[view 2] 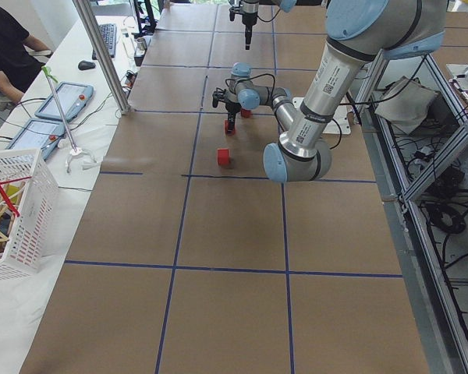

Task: Form red blocks into L shape at center
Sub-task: 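Carry the cube with the left gripper and set it beyond the placed cube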

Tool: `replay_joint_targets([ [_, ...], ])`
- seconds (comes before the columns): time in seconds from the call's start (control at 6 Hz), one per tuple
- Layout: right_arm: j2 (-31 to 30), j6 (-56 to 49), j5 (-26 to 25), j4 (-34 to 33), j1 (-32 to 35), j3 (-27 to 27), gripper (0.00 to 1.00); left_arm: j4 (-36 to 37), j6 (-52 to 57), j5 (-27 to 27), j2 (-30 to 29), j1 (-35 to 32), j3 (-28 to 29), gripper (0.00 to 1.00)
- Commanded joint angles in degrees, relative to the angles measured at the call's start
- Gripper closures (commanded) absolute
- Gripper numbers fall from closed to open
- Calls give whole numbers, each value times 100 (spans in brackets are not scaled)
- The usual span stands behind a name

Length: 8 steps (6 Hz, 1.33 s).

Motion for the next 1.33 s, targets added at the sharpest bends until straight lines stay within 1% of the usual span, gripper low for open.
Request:
replay_joint_targets([
  [0.0,6,0,-22,2,-45,-13,0,-15,-41,14,-9,3,4,65],
  [0.17,6,0,-22,2,-54,-5,0,3,-102,14,-113,-6,4,100],
  [0.5,-29,-17,-5,-7,-10,4,0,47,-199,23,-569,11,39,100],
  [0.67,-99,-35,-5,-7,-10,-13,0,55,-277,32,-806,46,222,100],
  [0.83,-160,-61,-5,-7,-10,-22,0,56,-348,154,-1061,186,494,100],
  [1.0,-170,-61,4,-7,-10,-22,0,47,-348,242,-1203,222,714,100],
  [1.17,-170,-61,4,-7,-19,-13,0,47,-348,391,-1195,396,725,100],
])
